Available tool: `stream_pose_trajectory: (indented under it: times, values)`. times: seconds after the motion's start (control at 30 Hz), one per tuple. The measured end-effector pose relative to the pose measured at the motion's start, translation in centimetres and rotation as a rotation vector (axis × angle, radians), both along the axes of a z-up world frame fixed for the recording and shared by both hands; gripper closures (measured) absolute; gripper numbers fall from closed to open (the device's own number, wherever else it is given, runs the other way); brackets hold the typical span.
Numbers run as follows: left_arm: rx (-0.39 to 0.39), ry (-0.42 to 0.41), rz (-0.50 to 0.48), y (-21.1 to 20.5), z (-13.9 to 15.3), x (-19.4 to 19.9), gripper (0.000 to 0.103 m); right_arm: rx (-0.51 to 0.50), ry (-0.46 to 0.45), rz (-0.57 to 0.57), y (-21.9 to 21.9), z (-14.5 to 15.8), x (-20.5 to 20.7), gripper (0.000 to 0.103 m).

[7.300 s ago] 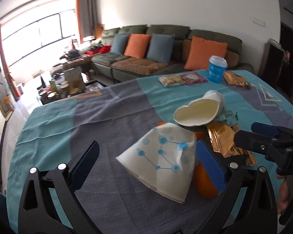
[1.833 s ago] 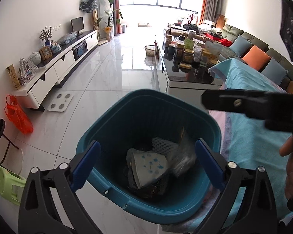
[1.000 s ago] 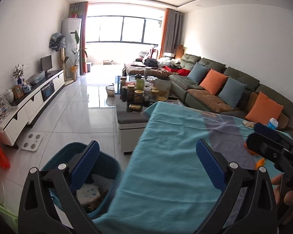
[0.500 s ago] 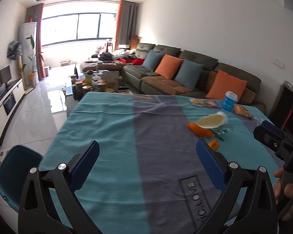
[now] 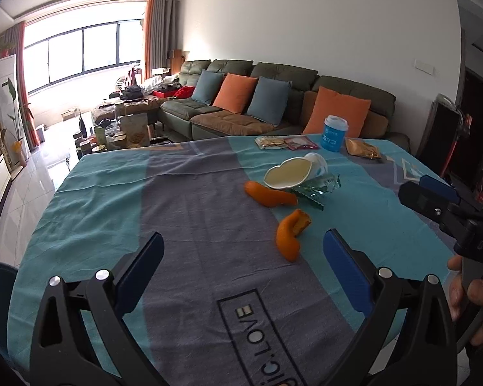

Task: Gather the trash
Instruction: 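Move both tools back over the table toward the remaining trash, then grasp the orange peel with left tool while right tool grasps clear plastic packaging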

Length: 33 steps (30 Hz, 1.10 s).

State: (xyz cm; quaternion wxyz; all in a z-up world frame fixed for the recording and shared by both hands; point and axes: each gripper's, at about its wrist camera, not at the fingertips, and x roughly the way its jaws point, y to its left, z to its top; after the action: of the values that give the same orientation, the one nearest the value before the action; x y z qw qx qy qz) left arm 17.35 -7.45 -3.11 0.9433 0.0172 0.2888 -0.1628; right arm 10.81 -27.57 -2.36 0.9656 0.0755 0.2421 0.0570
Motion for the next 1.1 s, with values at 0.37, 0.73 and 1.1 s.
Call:
stream_pose_trajectory:
  times: [0.37, 0.73, 1.1]
  values:
    - [0.034, 0.044, -0.067, -3.4, -1.3, 3.6, 0.006, -0.041, 0.128, 0.037, -1.5, -1.4, 5.9, 0.007]
    - [0.042, 0.144, -0.117, -5.9, -4.3, 6.9, 0.006, -0.077, 0.262, 0.098, -1.2, -3.6, 11.2, 0.007]
    - [0.043, 0.278, -0.154, -7.4, -6.5, 9.6, 0.032, -0.047, 0.376, 0.173, -0.8, -5.5, 14.5, 0.017]
